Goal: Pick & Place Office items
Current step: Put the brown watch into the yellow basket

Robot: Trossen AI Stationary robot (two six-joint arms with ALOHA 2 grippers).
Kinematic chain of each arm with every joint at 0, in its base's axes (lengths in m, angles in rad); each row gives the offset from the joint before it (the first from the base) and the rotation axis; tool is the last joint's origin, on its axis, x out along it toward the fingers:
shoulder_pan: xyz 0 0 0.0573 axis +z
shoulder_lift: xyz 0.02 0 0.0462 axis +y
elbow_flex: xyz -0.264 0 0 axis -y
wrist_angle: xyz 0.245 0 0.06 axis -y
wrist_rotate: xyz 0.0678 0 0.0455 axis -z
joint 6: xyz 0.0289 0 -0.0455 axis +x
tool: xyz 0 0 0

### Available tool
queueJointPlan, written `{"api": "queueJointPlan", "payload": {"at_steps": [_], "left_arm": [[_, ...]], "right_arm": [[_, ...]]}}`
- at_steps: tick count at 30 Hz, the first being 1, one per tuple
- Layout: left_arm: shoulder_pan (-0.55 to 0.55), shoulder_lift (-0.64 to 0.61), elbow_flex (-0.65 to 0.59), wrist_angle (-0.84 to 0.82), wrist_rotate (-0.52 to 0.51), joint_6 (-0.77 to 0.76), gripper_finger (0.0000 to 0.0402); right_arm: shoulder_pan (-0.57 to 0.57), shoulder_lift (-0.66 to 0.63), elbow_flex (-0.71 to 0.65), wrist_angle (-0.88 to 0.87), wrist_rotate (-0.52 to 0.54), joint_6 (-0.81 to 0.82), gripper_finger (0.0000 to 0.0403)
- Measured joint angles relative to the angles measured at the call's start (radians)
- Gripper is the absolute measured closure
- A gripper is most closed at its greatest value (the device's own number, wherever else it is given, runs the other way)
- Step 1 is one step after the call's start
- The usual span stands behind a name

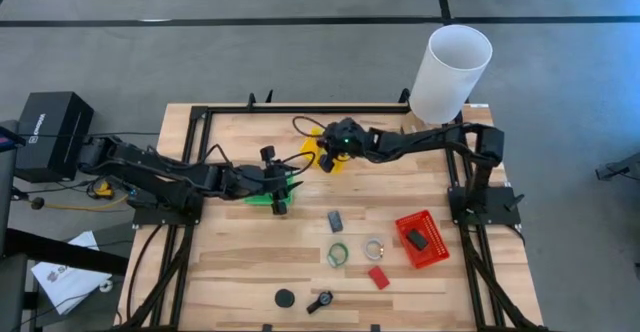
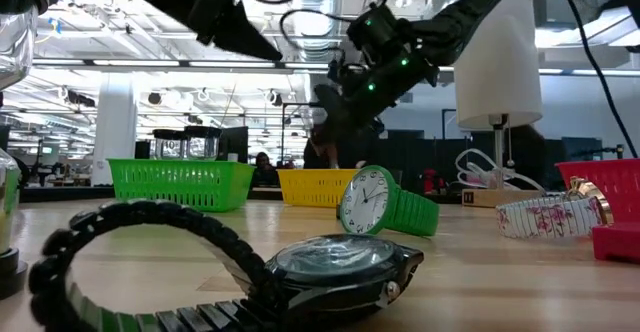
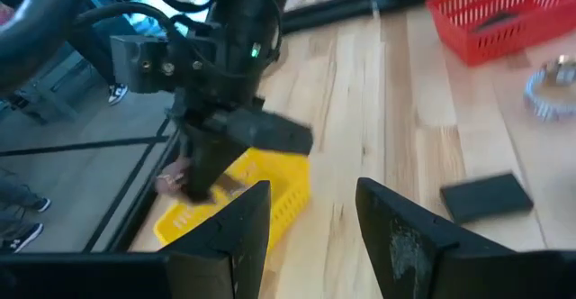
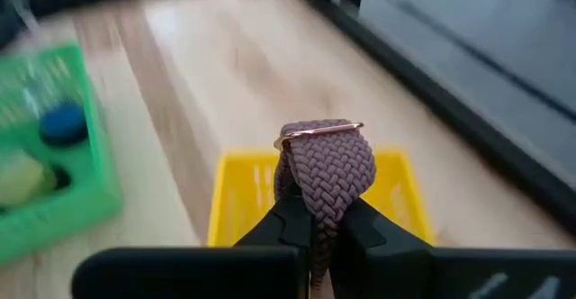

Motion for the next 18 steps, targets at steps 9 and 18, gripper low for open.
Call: {"api": "queueJointPlan", "payload": {"at_steps": [9, 18], "left_arm": [[0.0, 0.0, -0.012, 0.013, 0.0, 0.0, 0.0243], [0.0, 0.0, -0.012, 0.028, 0.0, 0.0, 0.0243]], "right_arm": [[0.015, -0.029, 0.036, -0.339, -0.007, -0.007, 0.0384], [0.015, -0.04, 0.034, -0.38, -0.007, -0.011, 0.0348]]}}
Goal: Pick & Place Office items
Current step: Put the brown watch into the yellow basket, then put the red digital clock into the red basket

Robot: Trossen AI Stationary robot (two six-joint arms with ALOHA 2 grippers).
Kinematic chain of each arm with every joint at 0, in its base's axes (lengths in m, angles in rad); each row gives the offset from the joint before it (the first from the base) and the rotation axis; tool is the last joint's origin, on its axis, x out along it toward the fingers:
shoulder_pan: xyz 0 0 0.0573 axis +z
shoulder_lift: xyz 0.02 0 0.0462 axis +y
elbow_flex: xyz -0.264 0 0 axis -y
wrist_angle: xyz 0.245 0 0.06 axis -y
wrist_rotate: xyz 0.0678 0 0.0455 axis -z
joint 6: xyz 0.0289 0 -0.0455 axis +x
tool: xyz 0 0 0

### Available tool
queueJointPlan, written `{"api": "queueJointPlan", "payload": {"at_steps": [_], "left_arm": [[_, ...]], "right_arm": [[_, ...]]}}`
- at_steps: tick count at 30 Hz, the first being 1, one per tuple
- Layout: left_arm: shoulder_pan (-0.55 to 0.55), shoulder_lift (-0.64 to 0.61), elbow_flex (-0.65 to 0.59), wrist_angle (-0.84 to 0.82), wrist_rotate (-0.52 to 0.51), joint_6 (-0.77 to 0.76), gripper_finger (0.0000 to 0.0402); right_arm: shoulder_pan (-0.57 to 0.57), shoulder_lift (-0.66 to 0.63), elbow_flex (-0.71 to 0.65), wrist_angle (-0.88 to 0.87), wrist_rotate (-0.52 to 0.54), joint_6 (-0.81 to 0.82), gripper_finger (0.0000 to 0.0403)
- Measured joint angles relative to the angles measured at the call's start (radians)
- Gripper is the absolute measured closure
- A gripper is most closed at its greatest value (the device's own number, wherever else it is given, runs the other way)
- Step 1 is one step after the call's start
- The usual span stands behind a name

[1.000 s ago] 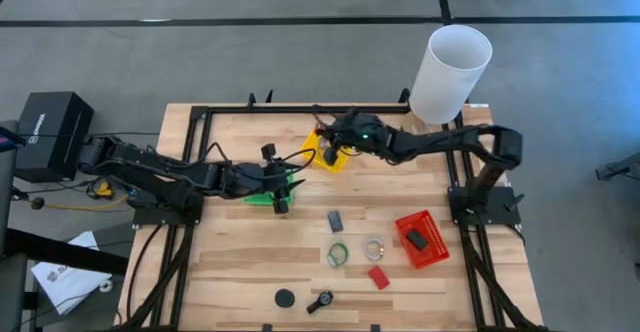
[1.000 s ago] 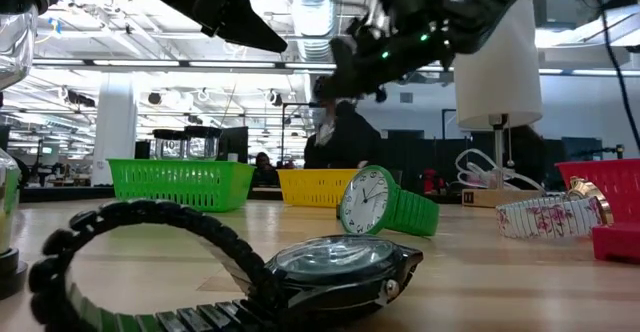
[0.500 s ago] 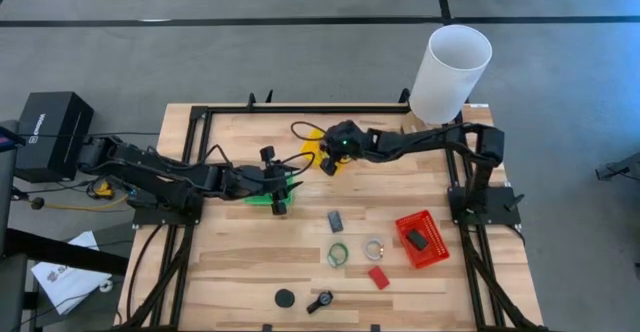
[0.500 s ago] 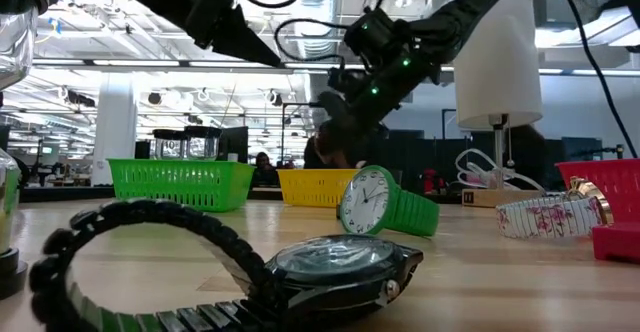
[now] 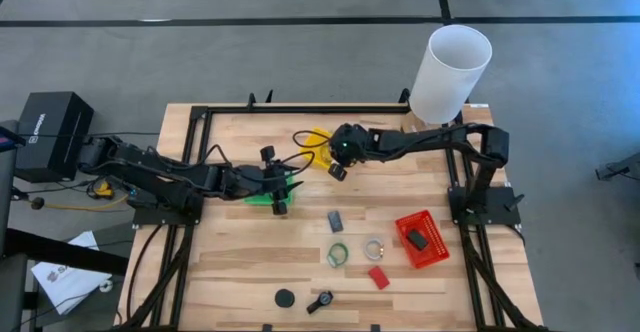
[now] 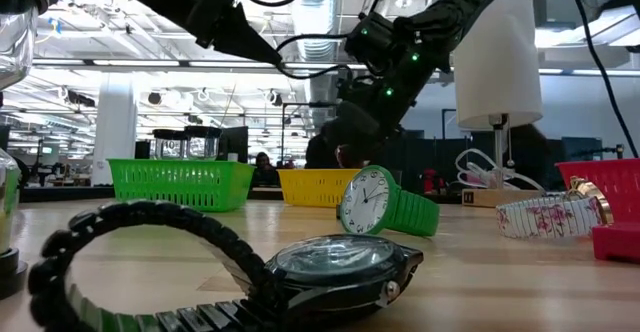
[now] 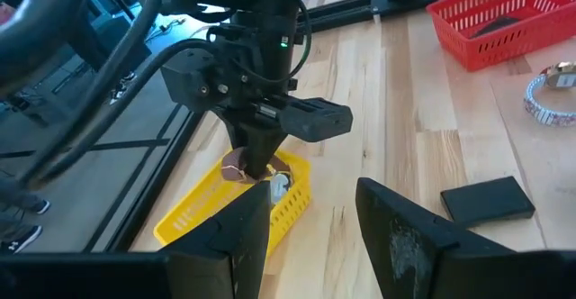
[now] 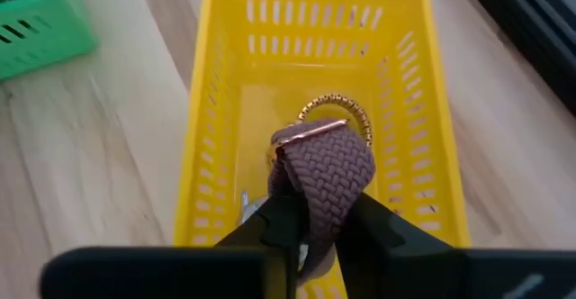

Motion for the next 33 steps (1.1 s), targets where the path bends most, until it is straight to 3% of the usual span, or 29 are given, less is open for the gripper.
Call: {"api": "queueJointPlan", "payload": {"at_steps": [11, 22, 33], "left_arm": [[0.0, 0.0, 0.0, 0.02, 0.0, 0.0, 0.0243], [0.0, 0.0, 0.0, 0.022, 0.0, 0.0, 0.0243], [0.0, 0.0, 0.0, 0.021, 0.001, 0.0, 0.0243]], "right_arm": [[0.004, -0.004, 0.003, -0.026, 0.003, -0.124, 0.0278], [0.021, -0.004, 0.186, -0.306, 0.045, -0.158, 0.02], [0.063, -0.004, 0.377, -0.65, 0.098, -0.125, 0.0193]]}}
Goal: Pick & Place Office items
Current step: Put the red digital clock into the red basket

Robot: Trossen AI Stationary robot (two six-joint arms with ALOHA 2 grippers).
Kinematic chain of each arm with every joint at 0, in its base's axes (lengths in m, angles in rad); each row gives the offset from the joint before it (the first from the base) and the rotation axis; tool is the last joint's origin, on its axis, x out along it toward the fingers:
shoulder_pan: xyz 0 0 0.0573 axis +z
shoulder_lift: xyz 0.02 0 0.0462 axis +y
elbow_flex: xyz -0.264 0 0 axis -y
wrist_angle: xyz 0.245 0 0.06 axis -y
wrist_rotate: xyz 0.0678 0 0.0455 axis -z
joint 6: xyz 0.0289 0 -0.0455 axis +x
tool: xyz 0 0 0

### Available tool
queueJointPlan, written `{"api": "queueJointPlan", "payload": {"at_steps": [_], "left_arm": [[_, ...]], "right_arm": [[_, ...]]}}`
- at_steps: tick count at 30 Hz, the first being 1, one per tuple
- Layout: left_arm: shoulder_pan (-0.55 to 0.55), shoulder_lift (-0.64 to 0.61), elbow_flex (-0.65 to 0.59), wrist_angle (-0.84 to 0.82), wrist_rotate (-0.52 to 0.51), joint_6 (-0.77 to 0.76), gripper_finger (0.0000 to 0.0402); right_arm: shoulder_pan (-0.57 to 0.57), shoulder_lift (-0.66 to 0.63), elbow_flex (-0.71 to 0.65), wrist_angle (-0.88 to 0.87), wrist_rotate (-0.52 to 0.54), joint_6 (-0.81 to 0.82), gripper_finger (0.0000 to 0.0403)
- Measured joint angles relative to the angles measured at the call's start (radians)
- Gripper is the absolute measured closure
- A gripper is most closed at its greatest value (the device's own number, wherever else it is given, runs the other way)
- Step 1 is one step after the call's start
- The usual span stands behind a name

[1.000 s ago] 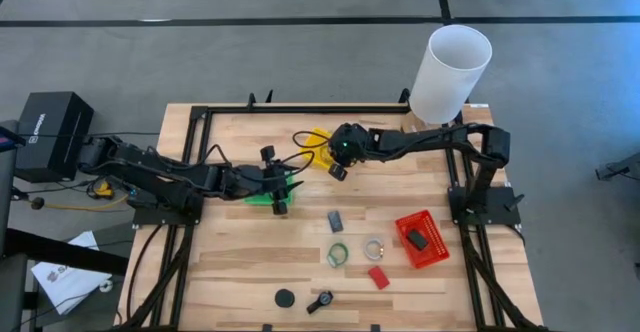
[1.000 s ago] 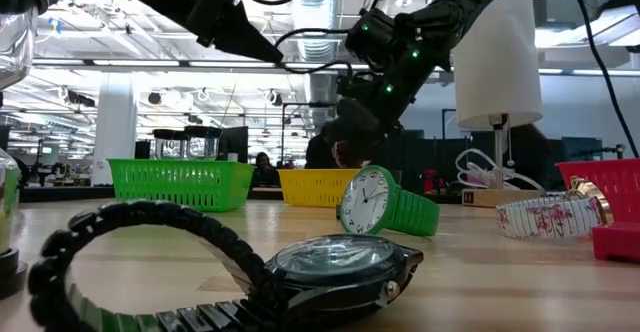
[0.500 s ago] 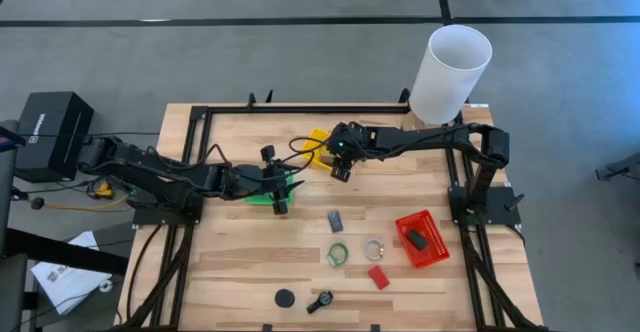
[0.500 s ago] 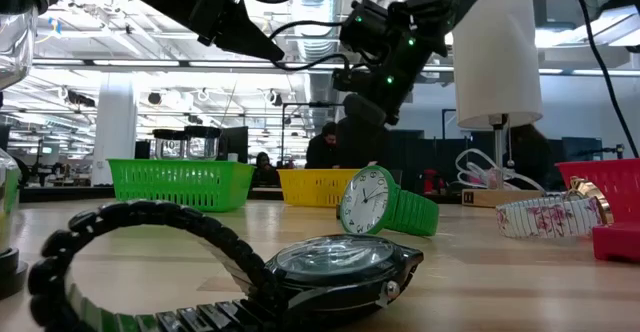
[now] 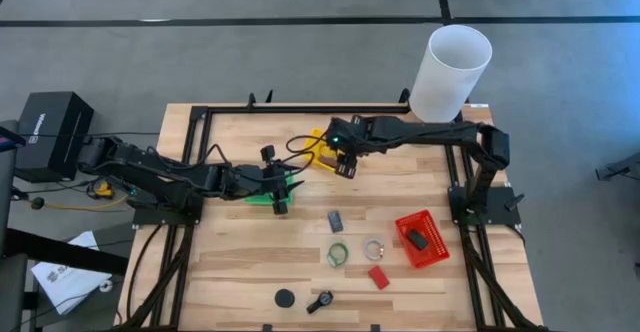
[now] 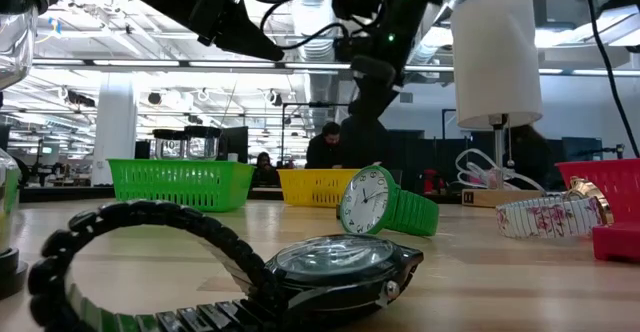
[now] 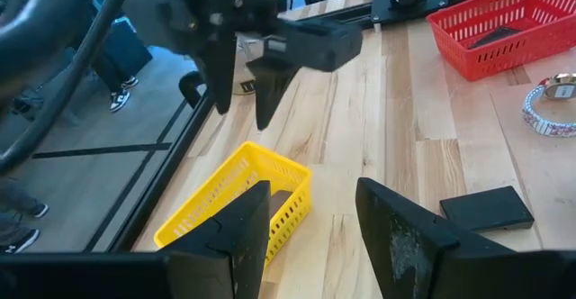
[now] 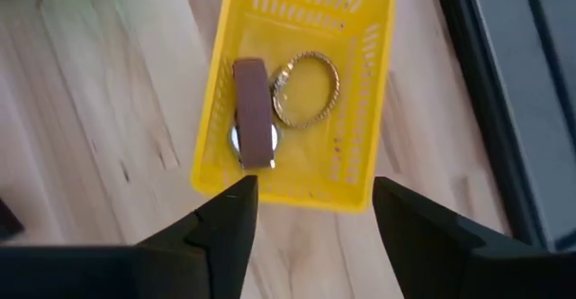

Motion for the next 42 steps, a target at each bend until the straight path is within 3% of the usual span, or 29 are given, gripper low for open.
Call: {"api": "queueJointPlan", "payload": {"at_steps": [6, 13, 18, 26, 37, 42], "left_arm": [[0.0, 0.0, 0.0, -0.001, 0.0, 0.0, 0.0243], [0.0, 0.0, 0.0, -0.002, 0.001, 0.0, 0.0243], [0.0, 0.0, 0.0, -0.001, 0.0, 0.0, 0.0243], [0.0, 0.0, 0.0, -0.001, 0.001, 0.0, 0.0243], [-0.001, 0.0, 0.0, -0.001, 0.0, -0.001, 0.0243], [0.0, 0.0, 0.0, -0.001, 0.0, -0.002, 0.0243]], "right_arm": [[0.063, 0.0, 0.05, -0.125, 0.035, 0.008, 0.0201], [0.152, 0.0, 0.076, -0.223, 0.035, 0.14, 0.0203], [0.195, 0.0, 0.076, -0.217, -0.066, 0.462, 0.0203], [0.28, 0.0, 0.073, -0.21, -0.098, 0.701, 0.0203], [0.414, 0.0, 0.072, -0.167, -0.1, 0.743, 0.0203], [0.469, 0.001, 0.072, -0.167, -0.164, 0.838, 0.0202]]}}
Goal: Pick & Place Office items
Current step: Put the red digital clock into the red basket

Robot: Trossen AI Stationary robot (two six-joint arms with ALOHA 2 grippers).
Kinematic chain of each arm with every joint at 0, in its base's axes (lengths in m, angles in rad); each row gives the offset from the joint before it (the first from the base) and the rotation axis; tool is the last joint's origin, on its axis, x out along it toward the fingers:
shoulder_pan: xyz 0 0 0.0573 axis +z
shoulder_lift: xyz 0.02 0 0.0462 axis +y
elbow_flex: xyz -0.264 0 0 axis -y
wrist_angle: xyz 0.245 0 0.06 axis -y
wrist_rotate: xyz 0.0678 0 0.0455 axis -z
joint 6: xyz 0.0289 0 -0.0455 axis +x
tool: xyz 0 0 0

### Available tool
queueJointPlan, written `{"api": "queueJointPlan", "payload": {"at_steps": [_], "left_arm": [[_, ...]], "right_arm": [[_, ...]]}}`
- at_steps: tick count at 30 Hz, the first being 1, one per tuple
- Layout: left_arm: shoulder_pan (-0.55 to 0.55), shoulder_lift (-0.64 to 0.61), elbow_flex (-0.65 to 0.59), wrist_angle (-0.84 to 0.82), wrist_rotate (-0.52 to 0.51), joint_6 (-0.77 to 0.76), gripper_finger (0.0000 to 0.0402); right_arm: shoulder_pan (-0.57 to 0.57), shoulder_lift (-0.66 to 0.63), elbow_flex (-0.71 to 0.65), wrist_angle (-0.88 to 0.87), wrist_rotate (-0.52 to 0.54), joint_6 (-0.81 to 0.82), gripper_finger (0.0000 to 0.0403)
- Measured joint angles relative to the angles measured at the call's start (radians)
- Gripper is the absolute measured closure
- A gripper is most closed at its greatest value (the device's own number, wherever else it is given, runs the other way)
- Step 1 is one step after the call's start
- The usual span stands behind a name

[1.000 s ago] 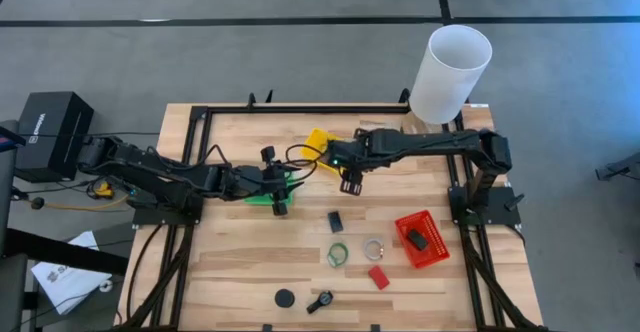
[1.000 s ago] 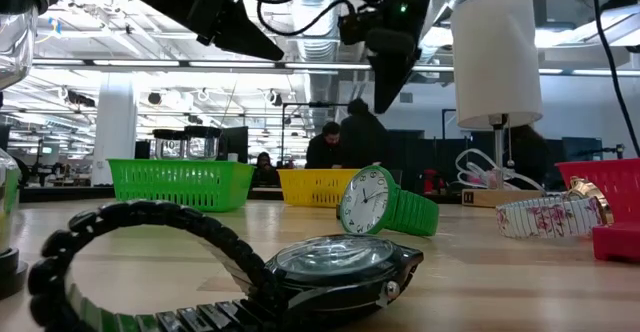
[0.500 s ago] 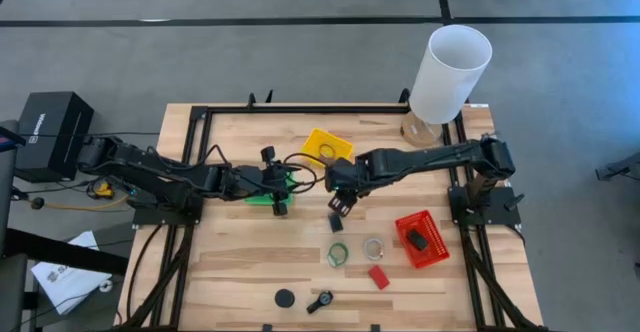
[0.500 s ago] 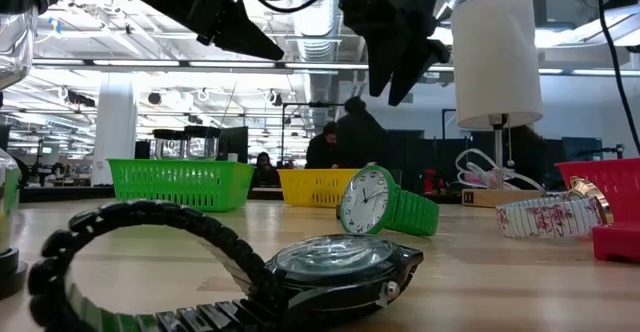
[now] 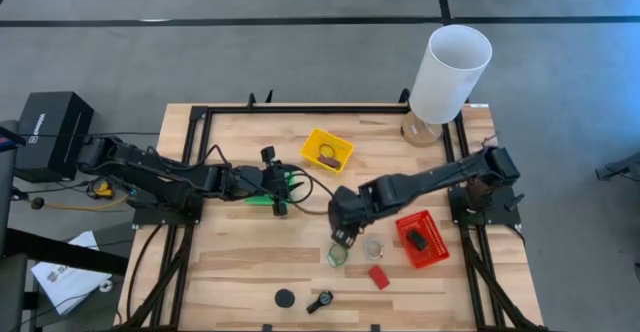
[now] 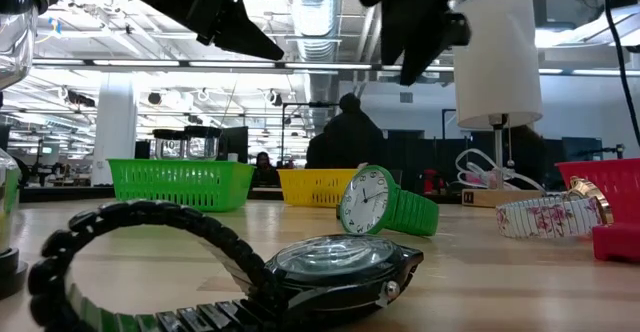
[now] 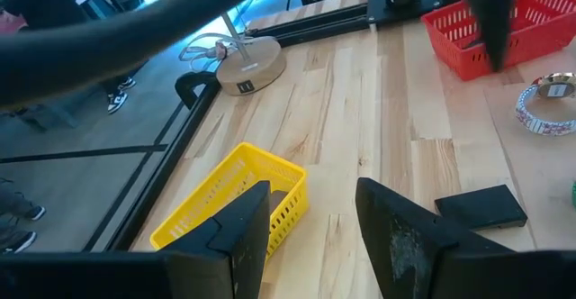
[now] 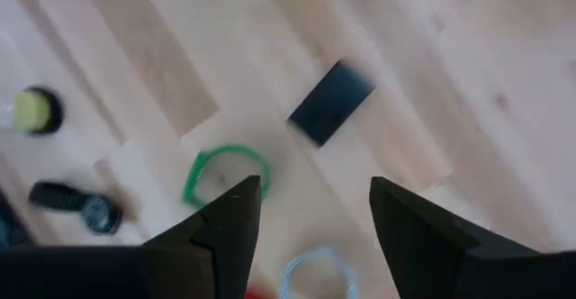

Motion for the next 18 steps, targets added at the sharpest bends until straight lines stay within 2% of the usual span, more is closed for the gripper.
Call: {"api": "queueJointPlan", "payload": {"at_steps": [9, 18], "left_arm": [[0.0, 0.0, 0.0, 0.0, 0.0, 0.0, 0.0243], [0.0, 0.0, 0.0, 0.008, -0.001, 0.0, 0.0243]], "right_arm": [[0.12, 0.009, -0.001, -0.016, -0.053, 0.161, 0.0187], [0.229, 0.009, -0.001, -0.17, -0.056, 0.409, 0.0171]]}}
